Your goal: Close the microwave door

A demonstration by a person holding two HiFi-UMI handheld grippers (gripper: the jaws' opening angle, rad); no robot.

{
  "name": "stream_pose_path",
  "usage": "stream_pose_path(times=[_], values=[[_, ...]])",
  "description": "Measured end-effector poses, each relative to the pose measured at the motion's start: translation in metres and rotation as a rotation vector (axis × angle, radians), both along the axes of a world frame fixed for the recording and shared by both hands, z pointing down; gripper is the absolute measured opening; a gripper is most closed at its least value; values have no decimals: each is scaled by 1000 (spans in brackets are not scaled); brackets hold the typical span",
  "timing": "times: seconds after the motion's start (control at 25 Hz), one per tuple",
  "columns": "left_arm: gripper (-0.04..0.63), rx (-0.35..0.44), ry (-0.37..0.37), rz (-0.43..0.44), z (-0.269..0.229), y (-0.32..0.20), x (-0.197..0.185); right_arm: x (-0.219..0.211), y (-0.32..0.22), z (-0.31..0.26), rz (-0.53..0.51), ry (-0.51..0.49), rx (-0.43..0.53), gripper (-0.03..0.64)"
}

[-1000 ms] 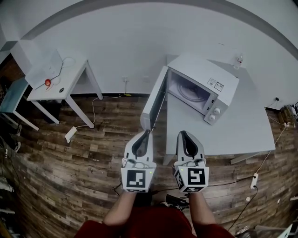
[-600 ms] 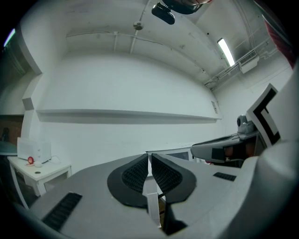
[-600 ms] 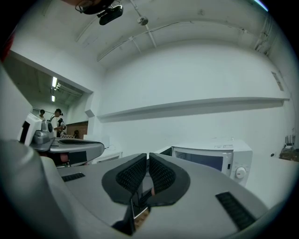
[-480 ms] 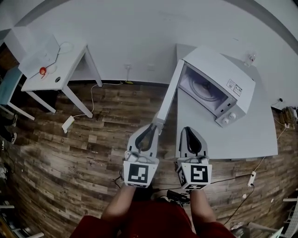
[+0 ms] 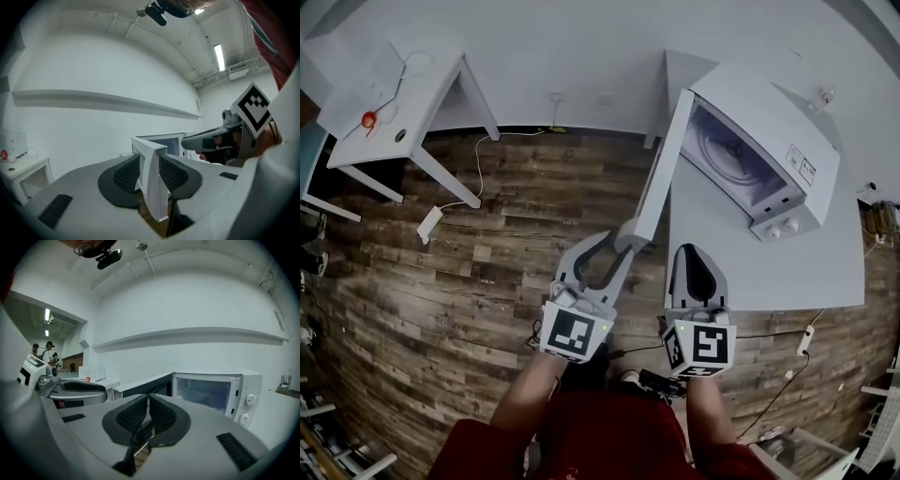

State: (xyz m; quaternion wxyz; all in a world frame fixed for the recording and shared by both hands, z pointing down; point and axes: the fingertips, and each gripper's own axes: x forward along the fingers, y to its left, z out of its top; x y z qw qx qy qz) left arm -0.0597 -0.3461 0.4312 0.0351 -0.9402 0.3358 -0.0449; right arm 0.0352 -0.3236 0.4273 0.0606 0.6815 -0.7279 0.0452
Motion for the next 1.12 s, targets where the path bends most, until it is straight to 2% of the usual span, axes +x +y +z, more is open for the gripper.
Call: stream_pose_path(times=[0.16,0.28,0.64,0.76,1.12], values=[[132,-34,-32,127,25,-8,6,4,-9,12,16,2,-25,37],[140,-27,-85,220,40,-12,9,5,-15,18,23,9,-36,37],[176,-59,-127,481,69,-14,20,12,-26,31,67,23,-80,37],[176,-77,-152,543,76,-15,22,18,-31,36,84,27,-89,37],[176,-79,-148,655,81,-16,33,21,-37,40,115,43,-110,37]])
